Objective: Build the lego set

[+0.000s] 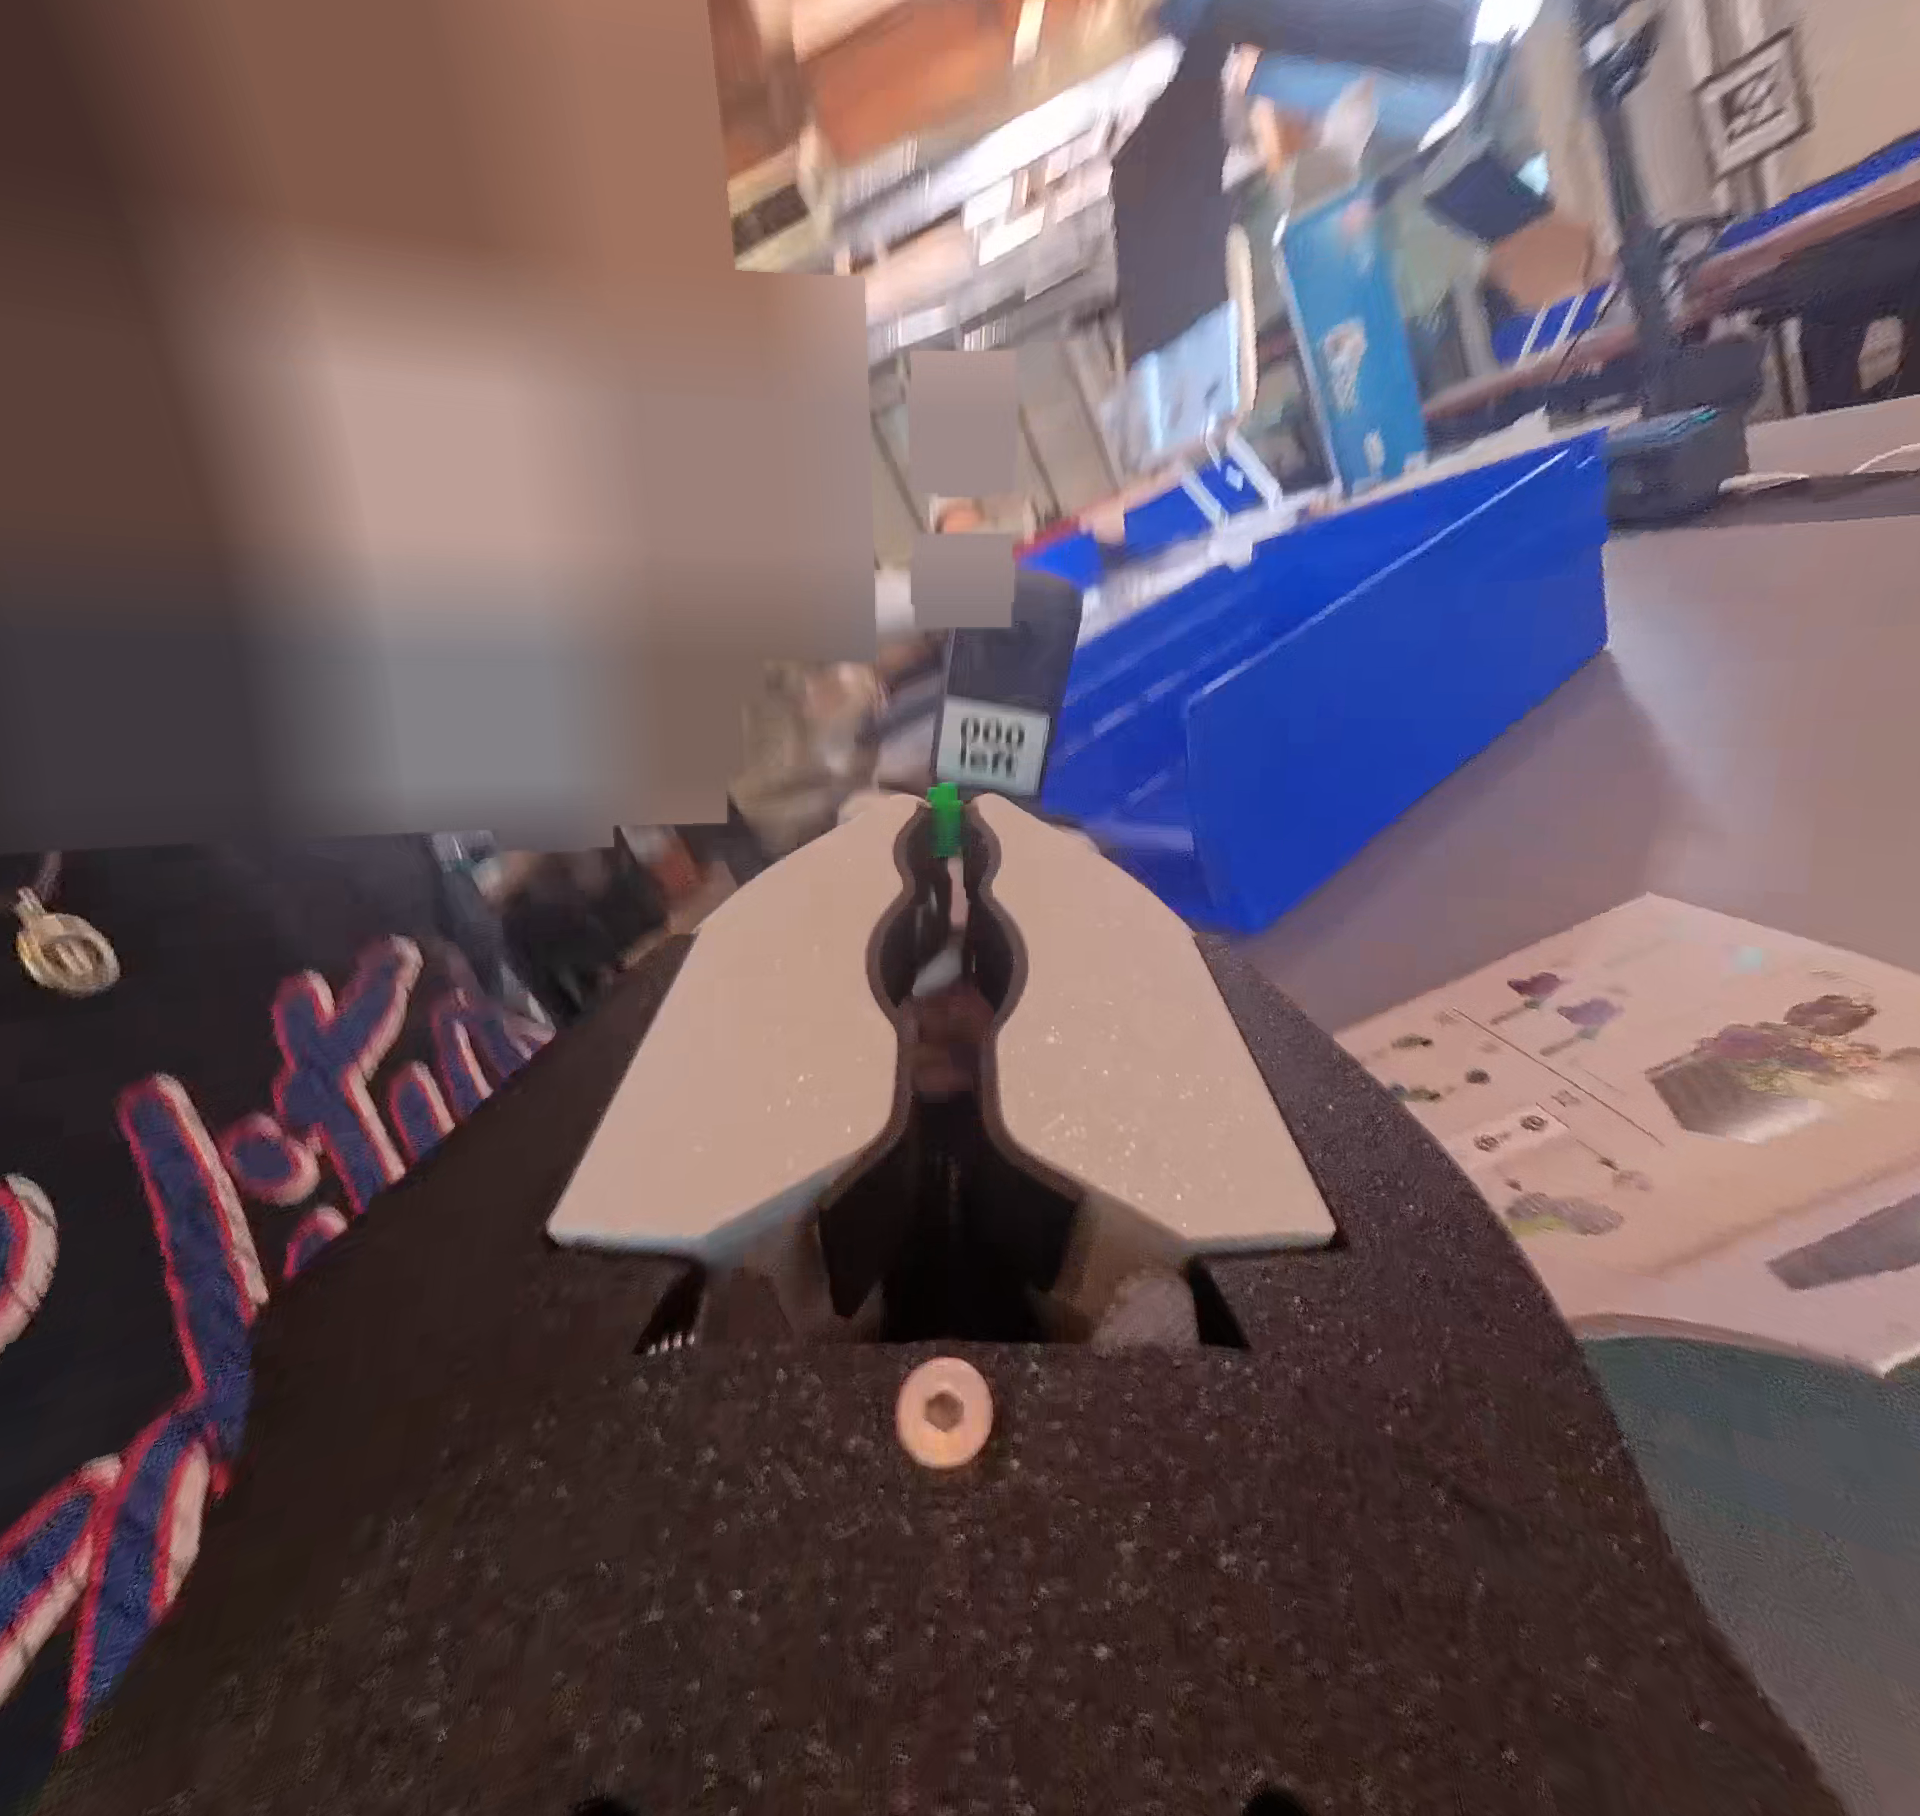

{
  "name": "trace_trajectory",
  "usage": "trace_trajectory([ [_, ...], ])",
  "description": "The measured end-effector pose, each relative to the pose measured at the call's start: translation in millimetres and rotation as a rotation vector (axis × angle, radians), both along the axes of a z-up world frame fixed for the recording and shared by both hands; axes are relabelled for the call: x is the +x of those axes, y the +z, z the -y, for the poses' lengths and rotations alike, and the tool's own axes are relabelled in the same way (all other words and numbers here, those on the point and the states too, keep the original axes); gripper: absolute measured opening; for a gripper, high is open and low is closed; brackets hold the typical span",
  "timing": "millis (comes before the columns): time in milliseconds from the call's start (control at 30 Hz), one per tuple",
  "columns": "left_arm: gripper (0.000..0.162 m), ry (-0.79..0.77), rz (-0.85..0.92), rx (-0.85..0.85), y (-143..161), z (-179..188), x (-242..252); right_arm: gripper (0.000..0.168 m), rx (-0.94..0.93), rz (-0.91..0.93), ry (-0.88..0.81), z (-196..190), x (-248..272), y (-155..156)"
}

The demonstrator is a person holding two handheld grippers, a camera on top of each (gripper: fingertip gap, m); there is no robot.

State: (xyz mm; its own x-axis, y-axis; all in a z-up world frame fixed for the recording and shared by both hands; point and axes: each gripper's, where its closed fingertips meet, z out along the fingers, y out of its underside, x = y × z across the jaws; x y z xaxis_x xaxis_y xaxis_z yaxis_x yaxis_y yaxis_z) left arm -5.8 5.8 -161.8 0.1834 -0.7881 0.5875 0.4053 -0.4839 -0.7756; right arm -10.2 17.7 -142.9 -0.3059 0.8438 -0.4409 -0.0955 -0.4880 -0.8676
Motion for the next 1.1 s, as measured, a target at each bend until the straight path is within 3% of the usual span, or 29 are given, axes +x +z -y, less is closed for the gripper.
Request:
trace_trajectory([
  [133, 0.013, 0.064, -0.008, 0.005, 0, -6, -2, 0.005, -0.183, -0.098, -0.037, -7, -3, 4],
  [400, 0.014, 0.113, 0.026, 0.025, 5, -10, -3, 0.005, -0.343, -0.126, -0.023, -6, -19, -3],
  [667, 0.012, 0.132, 0.023, 0.016, 3, -12, -5, 0.005, -0.353, -0.131, -0.036, -3, -17, -5],
  [1000, 0.015, 0.17, -0.017, 0.004, -2, -16, -4, 0.005, -0.235, -0.103, -0.201, -8, -17, -12],
  [1100, 0.005, 0.202, -0.029, 0.021, -1, -17, -5, 0.005, -0.196, -0.099, -0.255, -9, -17, -12],
])
